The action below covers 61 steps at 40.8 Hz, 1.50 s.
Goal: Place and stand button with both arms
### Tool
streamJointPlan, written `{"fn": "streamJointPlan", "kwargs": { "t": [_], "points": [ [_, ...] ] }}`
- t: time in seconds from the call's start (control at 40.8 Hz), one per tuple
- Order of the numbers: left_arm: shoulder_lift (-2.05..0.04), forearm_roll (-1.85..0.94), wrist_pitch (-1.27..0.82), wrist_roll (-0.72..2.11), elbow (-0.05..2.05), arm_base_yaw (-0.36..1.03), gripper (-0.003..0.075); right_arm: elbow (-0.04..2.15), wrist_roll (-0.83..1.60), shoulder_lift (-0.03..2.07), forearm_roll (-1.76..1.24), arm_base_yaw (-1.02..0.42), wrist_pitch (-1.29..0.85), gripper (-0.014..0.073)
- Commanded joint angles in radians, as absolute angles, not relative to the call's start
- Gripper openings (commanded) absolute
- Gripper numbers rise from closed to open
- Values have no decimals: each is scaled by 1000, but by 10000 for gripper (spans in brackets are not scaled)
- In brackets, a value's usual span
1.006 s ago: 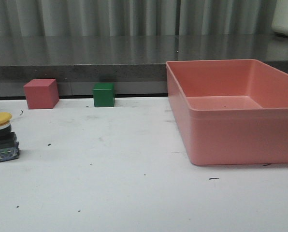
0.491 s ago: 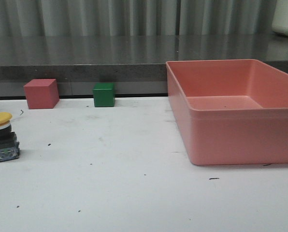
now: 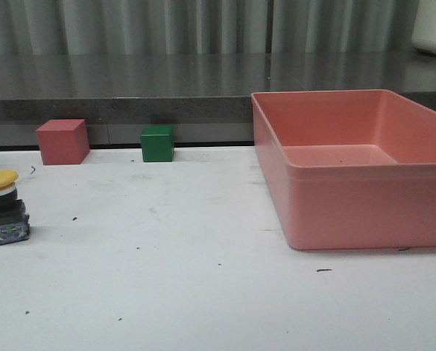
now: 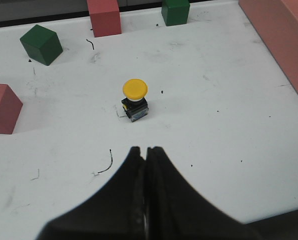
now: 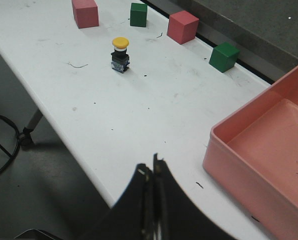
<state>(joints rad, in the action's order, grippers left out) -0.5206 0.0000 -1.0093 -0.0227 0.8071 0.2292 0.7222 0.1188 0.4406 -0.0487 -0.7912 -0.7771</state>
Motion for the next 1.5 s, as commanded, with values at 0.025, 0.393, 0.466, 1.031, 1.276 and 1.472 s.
{"fn": "streamJointPlan", "kwargs": {
  "t": [0.025,0.393,0.466,1.031,1.276,1.472],
  "points": [
    [-527,0,-936,-28,843,235,-20,747,129,445,-43,-786,-710,-118],
    [-295,60,-602,-26,579,98,-20,747,129,445,-43,-786,-711,-118],
    [-217,60,-469,-26,462,48,-20,747,129,445,-43,-786,-711,-118],
    [28,-8,48,-26,-23,-38,-20,747,129,445,-43,-786,-711,-118],
    [26,-8,51,-26,-23,-38,-20,747,129,445,-43,-786,-711,-118],
    [26,-8,51,-26,-23,-38,-20,747,129,445,-43,-786,-711,-118]
  ]
}}
